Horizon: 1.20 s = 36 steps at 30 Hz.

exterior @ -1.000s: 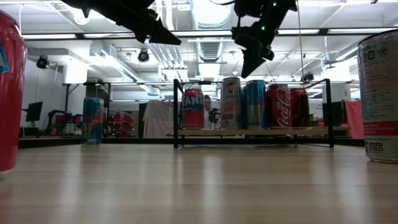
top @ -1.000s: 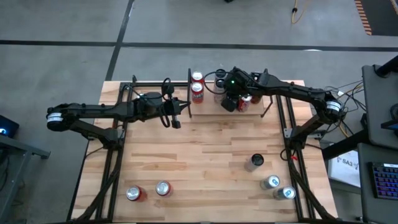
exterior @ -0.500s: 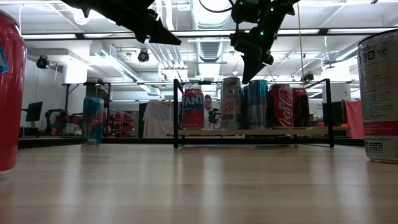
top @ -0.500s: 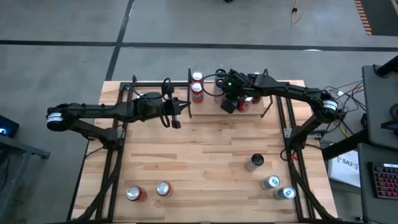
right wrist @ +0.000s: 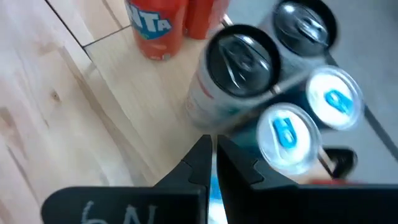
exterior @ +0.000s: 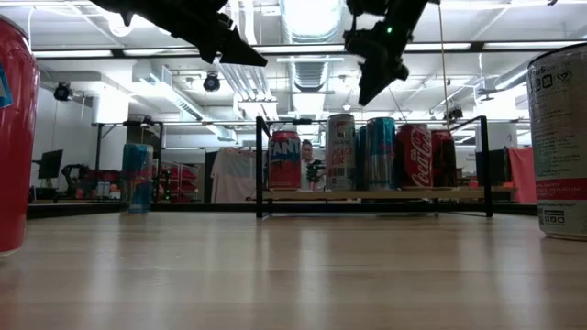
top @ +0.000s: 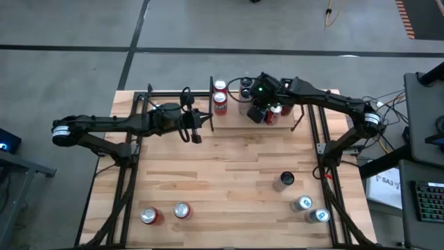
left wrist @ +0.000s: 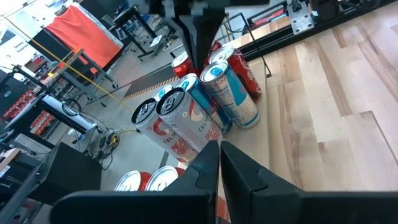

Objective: Place canned beverage on shelf
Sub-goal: Put the blue soda can on the shelf

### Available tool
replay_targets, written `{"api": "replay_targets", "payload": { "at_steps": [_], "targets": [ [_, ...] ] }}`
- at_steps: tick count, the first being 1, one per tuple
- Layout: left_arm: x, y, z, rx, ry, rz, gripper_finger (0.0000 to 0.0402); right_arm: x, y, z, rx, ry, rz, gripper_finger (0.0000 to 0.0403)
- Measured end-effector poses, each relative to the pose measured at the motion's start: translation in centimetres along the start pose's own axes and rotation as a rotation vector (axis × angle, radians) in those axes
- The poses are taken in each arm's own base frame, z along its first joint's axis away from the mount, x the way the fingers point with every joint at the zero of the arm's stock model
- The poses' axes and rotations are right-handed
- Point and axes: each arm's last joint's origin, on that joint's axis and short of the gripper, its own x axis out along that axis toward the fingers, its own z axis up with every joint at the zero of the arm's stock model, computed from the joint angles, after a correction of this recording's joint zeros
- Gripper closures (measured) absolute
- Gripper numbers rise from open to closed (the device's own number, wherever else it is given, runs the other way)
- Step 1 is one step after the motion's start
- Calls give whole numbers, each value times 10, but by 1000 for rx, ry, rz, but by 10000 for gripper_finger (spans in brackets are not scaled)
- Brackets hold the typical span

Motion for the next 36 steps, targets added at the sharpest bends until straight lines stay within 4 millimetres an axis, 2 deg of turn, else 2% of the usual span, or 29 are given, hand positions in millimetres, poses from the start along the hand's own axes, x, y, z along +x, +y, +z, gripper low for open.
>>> {"api": "replay_targets", "payload": {
  "at_steps": [3, 8, 36],
  "targets": [
    [0, 0, 0, 1, 3, -2, 402, -8, -9, -5, 63, 54, -36, 390],
    [0, -1, -1, 3, 10, -6, 402, -9, -17, -17, 115, 163, -103, 390],
    [0, -1, -1, 5, 16, -10, 402, 5, -10, -26, 144, 185, -83, 390]
  ]
}}
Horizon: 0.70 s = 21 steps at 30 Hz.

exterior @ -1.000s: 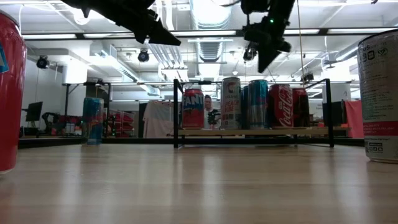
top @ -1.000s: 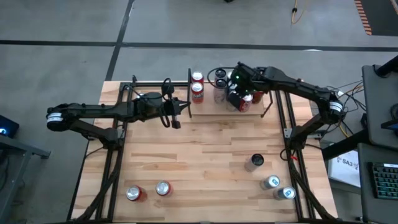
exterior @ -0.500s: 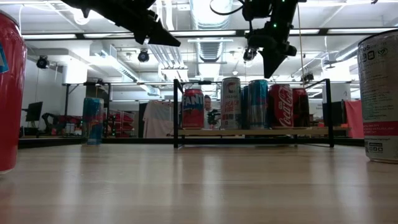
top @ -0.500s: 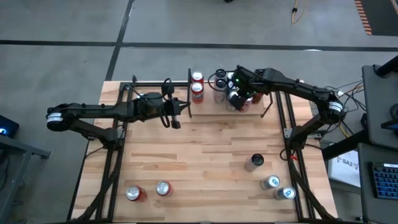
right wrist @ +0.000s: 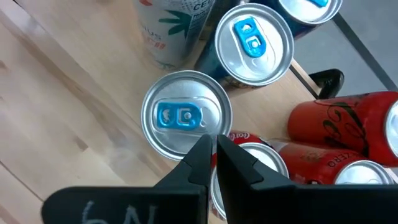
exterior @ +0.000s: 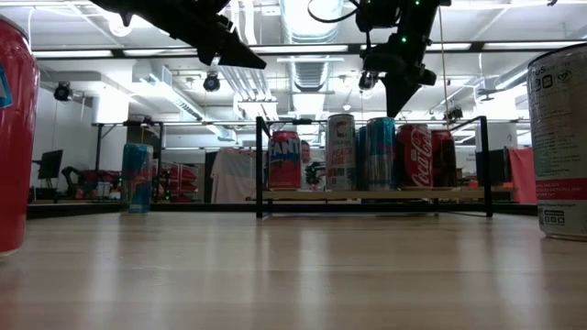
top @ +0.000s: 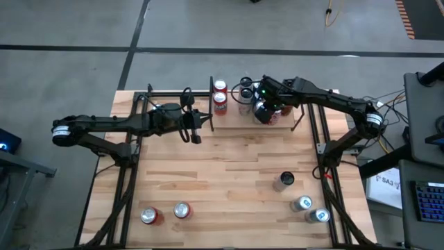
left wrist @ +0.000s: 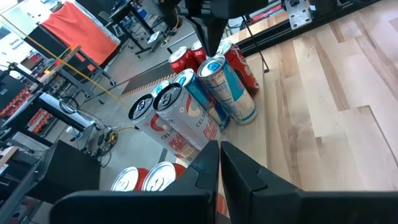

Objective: Place canned beverage on shelf
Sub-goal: Put the blue soda can on the shelf

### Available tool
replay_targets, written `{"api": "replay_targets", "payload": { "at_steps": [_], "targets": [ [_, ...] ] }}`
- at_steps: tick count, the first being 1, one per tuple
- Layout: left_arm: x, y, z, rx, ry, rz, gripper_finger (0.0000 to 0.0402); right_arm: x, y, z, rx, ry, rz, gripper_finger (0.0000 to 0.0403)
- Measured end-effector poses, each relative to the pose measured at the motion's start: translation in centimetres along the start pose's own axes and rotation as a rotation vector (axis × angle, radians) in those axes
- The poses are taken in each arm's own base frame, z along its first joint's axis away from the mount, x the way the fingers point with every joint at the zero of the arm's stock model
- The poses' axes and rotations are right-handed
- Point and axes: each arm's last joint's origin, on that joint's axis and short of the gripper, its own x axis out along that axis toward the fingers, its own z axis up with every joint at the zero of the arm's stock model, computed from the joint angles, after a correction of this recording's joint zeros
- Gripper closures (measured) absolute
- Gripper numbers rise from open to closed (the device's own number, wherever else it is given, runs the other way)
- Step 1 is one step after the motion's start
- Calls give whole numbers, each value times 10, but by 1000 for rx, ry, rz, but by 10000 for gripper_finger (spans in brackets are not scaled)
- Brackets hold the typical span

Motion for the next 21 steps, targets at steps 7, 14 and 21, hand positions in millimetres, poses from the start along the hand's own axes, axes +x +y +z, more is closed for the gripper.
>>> {"api": "replay_targets", "payload": {
  "at_steps": [7, 14, 21],
  "targets": [
    [0, 0, 0, 0, 0, 0, 402, 1, 1, -1, 13, 12, 21, 390],
    [0, 0, 0, 0, 0, 0, 402, 1, 4, -2, 46, 14, 31, 390],
    [0, 0, 0, 0, 0, 1, 402, -1, 11, -3, 59, 8, 66, 390]
  ]
}}
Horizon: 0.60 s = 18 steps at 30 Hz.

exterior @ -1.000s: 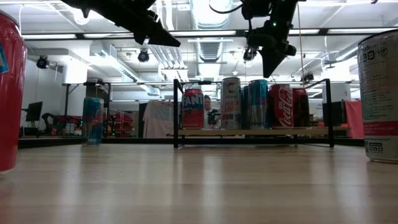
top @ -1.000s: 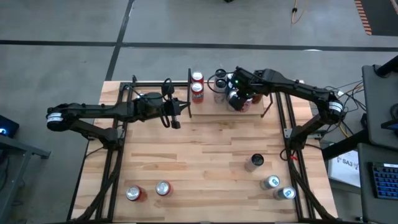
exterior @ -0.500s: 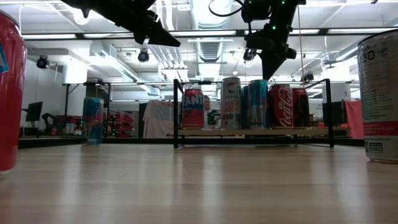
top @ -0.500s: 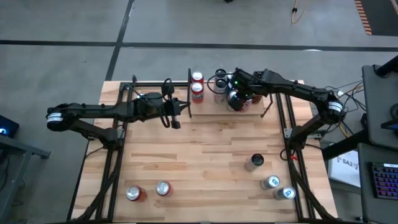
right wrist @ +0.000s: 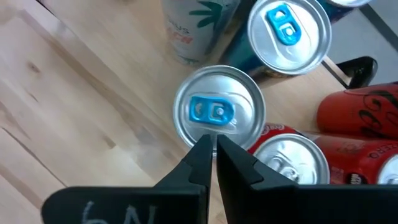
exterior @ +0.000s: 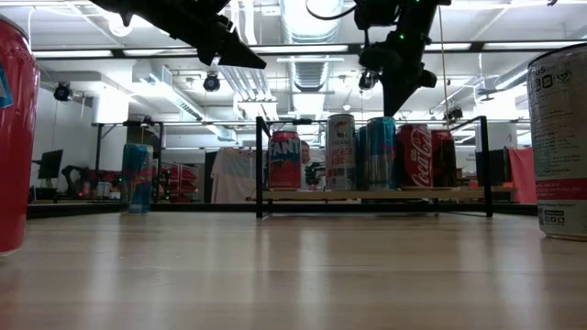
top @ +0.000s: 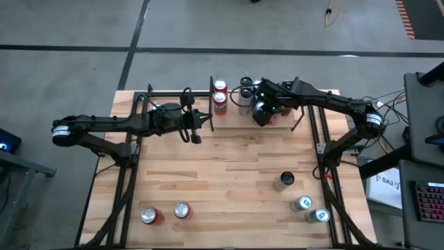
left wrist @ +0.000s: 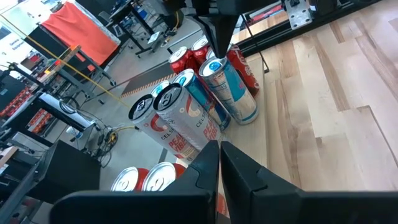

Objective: Place canned beverage on shelf
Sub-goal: Put the blue soda can on the shelf

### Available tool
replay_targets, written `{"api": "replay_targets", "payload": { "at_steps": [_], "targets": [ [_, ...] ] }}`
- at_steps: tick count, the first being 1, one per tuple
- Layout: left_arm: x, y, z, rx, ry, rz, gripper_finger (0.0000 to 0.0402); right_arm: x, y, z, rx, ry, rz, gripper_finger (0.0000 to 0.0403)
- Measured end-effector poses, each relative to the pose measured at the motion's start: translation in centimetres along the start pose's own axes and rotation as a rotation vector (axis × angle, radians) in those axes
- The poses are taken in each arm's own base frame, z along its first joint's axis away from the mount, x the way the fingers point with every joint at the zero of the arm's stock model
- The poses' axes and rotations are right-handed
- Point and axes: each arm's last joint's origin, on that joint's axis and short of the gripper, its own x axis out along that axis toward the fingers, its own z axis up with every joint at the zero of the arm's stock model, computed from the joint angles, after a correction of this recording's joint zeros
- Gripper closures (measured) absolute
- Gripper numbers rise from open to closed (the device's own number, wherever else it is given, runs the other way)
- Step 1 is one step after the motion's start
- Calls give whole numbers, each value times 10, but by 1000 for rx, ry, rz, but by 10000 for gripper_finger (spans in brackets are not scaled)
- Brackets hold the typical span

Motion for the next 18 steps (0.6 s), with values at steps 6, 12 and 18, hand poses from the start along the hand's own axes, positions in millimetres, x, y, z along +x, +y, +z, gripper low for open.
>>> {"api": "replay_targets", "payload": {
  "at_steps": [6, 12, 18],
  "targets": [
    [0, 0, 0, 0, 0, 0, 402, -1, 7, 2, -3, -36, 21, 390],
    [0, 0, 0, 0, 0, 0, 402, 3, 9, 2, -9, -55, 28, 390],
    [0, 0, 0, 0, 0, 0, 402, 10, 10, 2, -38, -88, 32, 390]
  ]
}}
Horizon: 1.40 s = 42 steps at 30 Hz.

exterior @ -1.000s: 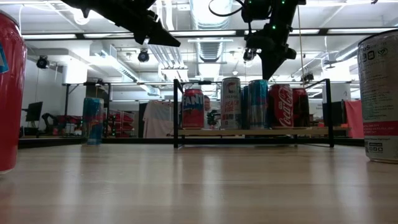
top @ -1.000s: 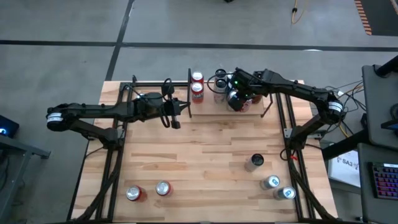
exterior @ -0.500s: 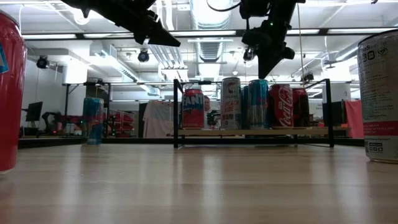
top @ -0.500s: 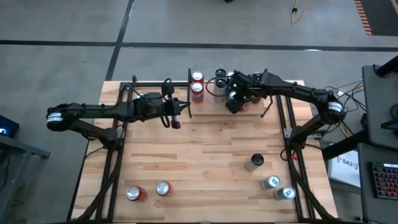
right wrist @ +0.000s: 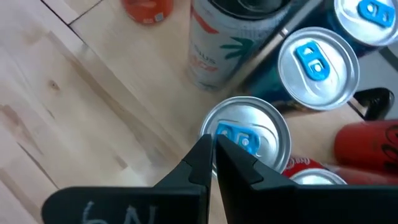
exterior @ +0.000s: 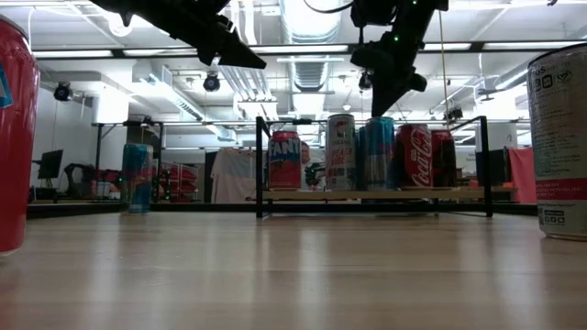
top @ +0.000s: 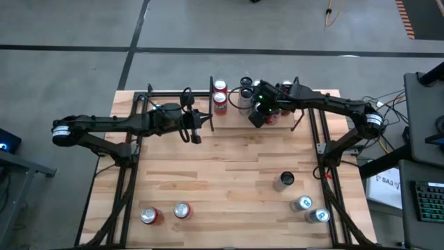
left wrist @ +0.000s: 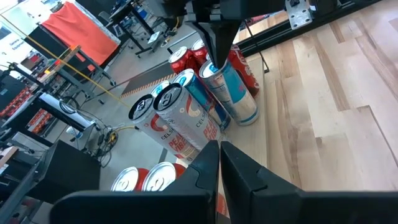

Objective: Place canned beverage on shelf
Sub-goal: Put the blue soda can on the shelf

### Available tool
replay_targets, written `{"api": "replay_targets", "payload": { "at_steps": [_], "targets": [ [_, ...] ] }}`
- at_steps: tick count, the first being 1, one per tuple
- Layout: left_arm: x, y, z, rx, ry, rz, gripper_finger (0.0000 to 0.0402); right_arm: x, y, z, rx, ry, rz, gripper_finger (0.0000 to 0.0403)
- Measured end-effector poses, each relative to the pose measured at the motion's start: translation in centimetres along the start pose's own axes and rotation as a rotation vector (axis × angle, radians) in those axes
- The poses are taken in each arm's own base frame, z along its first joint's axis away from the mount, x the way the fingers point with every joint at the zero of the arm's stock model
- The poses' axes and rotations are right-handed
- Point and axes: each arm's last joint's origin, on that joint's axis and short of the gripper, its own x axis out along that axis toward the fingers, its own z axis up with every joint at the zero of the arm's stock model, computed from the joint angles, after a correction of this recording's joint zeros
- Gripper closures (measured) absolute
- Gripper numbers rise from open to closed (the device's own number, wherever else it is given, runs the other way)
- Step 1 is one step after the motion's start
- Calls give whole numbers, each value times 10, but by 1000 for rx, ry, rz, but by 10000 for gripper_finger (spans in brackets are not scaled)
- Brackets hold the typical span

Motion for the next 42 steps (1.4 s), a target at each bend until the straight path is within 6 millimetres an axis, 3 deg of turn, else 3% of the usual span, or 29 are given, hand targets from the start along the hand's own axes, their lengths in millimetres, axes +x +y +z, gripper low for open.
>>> {"api": "replay_targets", "payload": {
  "at_steps": [12, 23, 42],
  "targets": [
    [0, 0, 0, 0, 0, 0, 402, 1, 1, 3, -9, -33, 7, 390],
    [0, 0, 0, 0, 0, 0, 402, -11, -3, 7, -41, -43, -67, 390],
    [0, 0, 0, 0, 0, 0, 402, 2, -11, -3, -19, 20, -133, 390]
  ]
}}
